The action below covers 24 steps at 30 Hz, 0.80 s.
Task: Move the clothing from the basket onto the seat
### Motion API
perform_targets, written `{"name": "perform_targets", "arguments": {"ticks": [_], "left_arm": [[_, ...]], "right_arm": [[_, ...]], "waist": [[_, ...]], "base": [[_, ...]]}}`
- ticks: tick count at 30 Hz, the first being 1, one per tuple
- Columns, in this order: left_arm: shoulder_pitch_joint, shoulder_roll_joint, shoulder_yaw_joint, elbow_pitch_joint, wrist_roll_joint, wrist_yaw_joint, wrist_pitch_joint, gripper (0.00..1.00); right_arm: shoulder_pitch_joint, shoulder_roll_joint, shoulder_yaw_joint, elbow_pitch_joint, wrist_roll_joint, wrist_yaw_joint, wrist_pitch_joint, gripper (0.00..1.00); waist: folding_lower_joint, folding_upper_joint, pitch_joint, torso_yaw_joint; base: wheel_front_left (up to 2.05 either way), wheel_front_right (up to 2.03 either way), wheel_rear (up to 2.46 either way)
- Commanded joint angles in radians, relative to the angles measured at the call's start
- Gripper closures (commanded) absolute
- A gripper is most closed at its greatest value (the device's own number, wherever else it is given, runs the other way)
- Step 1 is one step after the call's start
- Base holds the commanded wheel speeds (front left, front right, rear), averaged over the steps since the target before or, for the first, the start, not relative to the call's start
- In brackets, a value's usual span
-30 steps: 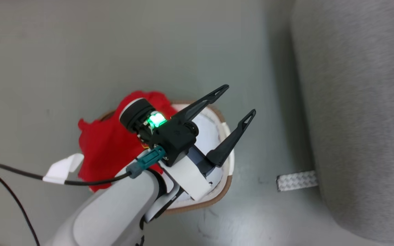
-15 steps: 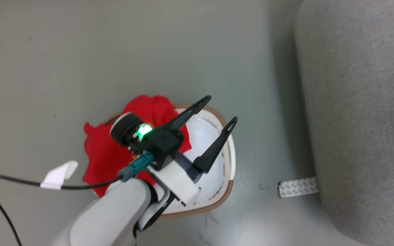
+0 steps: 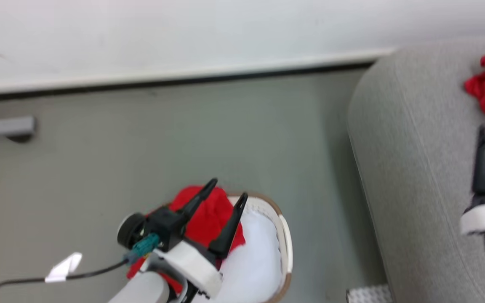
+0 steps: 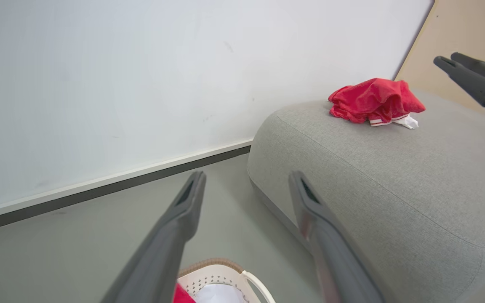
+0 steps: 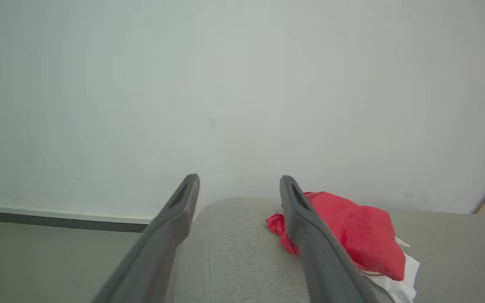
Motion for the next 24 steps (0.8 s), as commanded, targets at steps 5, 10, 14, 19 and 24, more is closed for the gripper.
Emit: {"name": "perform_targets", "arguments": {"ticks": [5,10,14,19,24], "left_arm": [[0.091,-0.007,0.034,0.048,-0.01,0.047,-0.027,0.0],[0.168,-0.002,0.093,0.074,0.002,0.099,-0.034,0.0],[0.241,-0.009,0.177,0.045,0.037,0.126,-0.035,0.0],[0.343,-0.033,0.282,0.025,0.089,0.121,-0.035,0.0],[0.418,-0.058,0.373,0.018,0.148,0.104,-0.035,0.0]], "right_arm": [[0.154,0.02,0.058,-0.07,0.037,-0.002,0.001,0.0],[0.278,0.047,0.116,-0.097,0.077,-0.002,0.0,0.0],[0.349,0.06,0.158,-0.091,0.119,-0.002,0.0,0.0],[0.417,0.063,0.203,-0.066,0.168,-0.002,0.0,0.0],[0.455,0.063,0.249,-0.042,0.163,-0.002,0.0,0.0]], "waist": [[0.0002,0.0,-0.171,0.108],[0.0002,0.0,-0.219,0.15],[0.0002,0.0,-0.231,0.16],[0.0002,0.0,-0.243,0.157],[0.0002,0.0,-0.24,0.143]], "base": [[0.0,0.0,0.0],[0.0,0.0,0.0],[0.0,0.0,0.0],[0.0,0.0,0.0],[0.0,0.0,0.0]]}}
